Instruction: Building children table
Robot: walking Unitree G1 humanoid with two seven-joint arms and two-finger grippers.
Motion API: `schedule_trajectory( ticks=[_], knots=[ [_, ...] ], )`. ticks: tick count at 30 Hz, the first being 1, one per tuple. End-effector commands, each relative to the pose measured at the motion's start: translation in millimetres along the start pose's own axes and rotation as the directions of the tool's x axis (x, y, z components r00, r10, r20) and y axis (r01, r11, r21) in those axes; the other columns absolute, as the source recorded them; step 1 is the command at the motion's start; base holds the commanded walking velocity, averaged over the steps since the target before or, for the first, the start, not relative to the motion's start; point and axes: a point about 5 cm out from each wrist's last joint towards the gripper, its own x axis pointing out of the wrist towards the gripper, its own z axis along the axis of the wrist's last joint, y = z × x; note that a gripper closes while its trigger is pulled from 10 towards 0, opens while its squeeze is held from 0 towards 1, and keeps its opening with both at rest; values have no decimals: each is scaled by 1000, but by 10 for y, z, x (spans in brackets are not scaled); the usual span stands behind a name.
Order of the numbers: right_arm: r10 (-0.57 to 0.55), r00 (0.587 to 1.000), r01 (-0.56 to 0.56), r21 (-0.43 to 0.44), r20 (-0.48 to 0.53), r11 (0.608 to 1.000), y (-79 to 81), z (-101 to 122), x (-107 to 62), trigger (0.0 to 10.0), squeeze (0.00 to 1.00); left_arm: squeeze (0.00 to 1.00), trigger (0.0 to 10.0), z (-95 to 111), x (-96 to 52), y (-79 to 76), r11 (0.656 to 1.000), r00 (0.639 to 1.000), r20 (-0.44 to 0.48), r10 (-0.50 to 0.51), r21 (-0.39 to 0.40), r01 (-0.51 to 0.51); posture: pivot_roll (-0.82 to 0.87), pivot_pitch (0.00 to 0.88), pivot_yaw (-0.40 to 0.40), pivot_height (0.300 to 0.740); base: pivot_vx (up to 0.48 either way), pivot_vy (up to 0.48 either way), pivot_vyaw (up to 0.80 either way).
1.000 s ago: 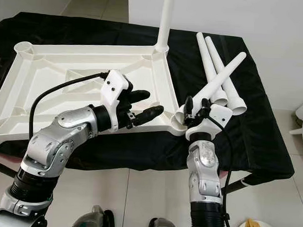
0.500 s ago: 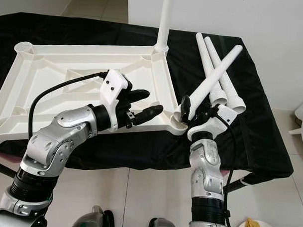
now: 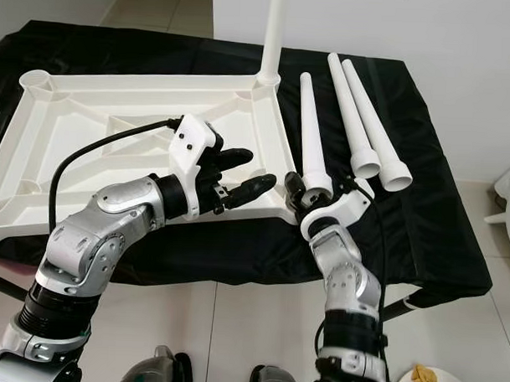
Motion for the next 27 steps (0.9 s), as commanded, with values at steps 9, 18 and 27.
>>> schedule_trajectory(
  ticks=[9, 18, 27],
  knots=[
    [10, 998, 3, -189, 68, 982, -12, 139, 27, 0, 0, 0, 10000, 31, 5, 26, 998, 998, 14, 66, 13, -66, 29, 92, -10, 740, 0, 0, 0],
    [40, 998, -27, -240, 50, 970, 28, 92, 3, 10000, 1000, 0, 10000, 27, 10, 14, 998, 998, 15, 62, 11, -62, 26, 91, -10, 740, 0, 0, 0],
    [18, 997, 3, -286, 72, 958, -13, 80, -33, 10000, 1000, 0, 10000, 26, 10, 9, 998, 998, 13, 58, 9, -59, 21, 103, -6, 740, 0, 0, 0]
  ],
)
